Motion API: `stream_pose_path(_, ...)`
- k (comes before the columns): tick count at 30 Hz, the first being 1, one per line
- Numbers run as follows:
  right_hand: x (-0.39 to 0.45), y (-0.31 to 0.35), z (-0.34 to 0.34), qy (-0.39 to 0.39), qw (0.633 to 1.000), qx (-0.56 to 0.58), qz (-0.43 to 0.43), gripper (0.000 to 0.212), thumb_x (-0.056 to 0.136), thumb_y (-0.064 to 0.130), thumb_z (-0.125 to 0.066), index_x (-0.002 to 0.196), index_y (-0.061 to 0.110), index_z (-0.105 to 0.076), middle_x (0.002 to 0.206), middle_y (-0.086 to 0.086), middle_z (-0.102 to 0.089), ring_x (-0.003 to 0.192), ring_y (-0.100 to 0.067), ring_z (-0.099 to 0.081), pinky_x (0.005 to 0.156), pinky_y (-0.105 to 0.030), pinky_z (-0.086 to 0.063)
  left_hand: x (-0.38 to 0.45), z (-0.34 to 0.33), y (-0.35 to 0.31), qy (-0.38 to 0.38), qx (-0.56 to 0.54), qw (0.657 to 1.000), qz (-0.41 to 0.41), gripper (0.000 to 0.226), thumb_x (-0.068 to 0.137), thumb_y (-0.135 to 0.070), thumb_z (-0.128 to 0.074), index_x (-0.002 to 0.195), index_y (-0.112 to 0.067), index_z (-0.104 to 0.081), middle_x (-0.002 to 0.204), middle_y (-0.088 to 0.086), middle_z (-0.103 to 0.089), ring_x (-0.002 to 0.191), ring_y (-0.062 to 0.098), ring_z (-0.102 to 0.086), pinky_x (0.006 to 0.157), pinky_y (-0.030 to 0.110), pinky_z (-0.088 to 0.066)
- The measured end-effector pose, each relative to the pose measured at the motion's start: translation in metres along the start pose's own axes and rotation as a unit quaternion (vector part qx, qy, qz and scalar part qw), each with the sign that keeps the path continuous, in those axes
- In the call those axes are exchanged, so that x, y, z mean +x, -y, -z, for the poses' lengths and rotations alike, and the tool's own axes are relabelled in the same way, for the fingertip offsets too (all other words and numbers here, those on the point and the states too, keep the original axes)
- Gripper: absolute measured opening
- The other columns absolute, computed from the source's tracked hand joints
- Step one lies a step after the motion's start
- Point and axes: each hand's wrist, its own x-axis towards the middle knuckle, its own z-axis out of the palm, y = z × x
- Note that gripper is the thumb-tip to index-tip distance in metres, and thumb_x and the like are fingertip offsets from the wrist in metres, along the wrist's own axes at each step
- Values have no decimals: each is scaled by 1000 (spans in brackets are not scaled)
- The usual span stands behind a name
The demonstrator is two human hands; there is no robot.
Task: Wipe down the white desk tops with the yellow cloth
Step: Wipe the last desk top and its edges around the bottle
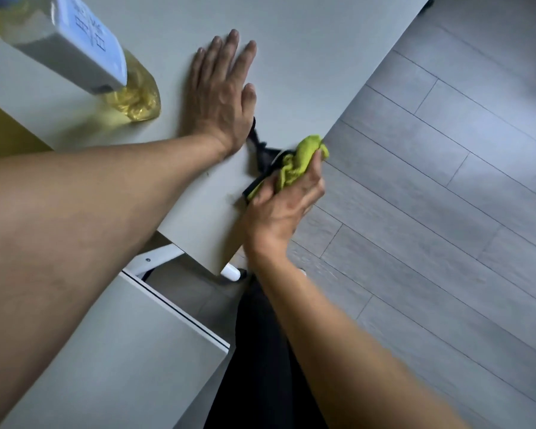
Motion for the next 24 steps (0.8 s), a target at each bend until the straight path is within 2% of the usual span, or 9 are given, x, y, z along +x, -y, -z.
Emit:
stream_pose_path(2, 40, 10, 0, -34, 999, 1, 7, 74, 87, 19, -45, 159, 18, -26, 137, -15, -39, 130, -35, -40, 116, -43, -29, 0, 2, -3, -2, -4, 1000, -2, 63, 102, -33, -31, 164, -23, -31, 173, 8, -22, 160, 29, -20, 131, 43, -7)
stream_pose_path(5, 109, 26, 2, -54, 998, -20, 17, 70, 92, 10, -49, 158, 14, -28, 134, -15, -40, 126, -38, -44, 112, -41, -30, -2, 4, -4, -8, -11, 1000, 5, 61, 102, -30, -30, 162, -21, -36, 171, 9, -26, 158, 28, -23, 130, 42, -9)
stream_pose_path(7, 146, 33, 3, -59, 997, -46, 19, 68, 95, 10, -49, 158, 15, -27, 133, -12, -40, 123, -36, -47, 110, -38, -32, -4, 4, -5, -30, -20, 999, 13, 57, 101, -26, -31, 155, -16, -46, 165, 13, -37, 152, 32, -35, 127, 42, -18)
stream_pose_path(9, 165, 37, 3, -67, 995, -64, 18, 66, 97, 13, -48, 159, 16, -25, 132, -9, -40, 121, -33, -49, 107, -35, -35, -13, 4, -6, -63, -28, 997, 22, 50, 99, -23, -35, 143, -10, -57, 153, 15, -50, 138, 36, -49, 118, 43, -30)
stream_pose_path(11, 167, 37, 2, -70, 995, -69, 22, 64, 98, 13, -47, 158, 18, -25, 132, -8, -40, 119, -31, -50, 104, -34, -38, -34, 5, -1, -78, -40, 996, 21, 47, 97, -20, -38, 136, -8, -60, 147, 17, -55, 132, 38, -53, 113, 44, -35)
stream_pose_path(14, 134, 32, 3, -64, 996, -55, 24, 66, 96, 11, -47, 158, 17, -26, 132, -9, -40, 119, -31, -48, 105, -35, -36, -98, 5, 13, -68, -48, 996, 15, 47, 99, -16, -41, 143, -7, -56, 152, 19, -51, 139, 40, -48, 121, 49, -32)
stream_pose_path(18, 38, 8, 1, -28, 999, -22, 21, 72, 92, 5, -50, 159, 13, -25, 136, -15, -38, 126, -35, -43, 115, -42, -29, -176, 6, 32, -78, -45, 995, 47, 50, 100, -13, -44, 149, -7, -52, 157, 20, -46, 145, 41, -42, 124, 51, -29)
stream_pose_path(21, -38, -9, 4, 19, 1000, -21, 3, 80, 90, 1, -53, 161, 16, -18, 142, -13, -33, 135, -35, -37, 119, -41, -25, -205, 4, 38, -79, -61, 994, 50, 47, 104, -9, -45, 150, -5, -52, 157, 23, -45, 145, 43, -42, 124, 52, -30)
stream_pose_path(24, -95, -20, 10, 73, 997, -15, -19, 85, 89, -2, -51, 162, 22, -13, 141, -8, -28, 138, -34, -35, 119, -45, -30, -221, 5, 43, -70, -78, 993, 49, 44, 107, -11, -45, 150, -5, -53, 158, 22, -45, 146, 41, -42, 123, 50, -33)
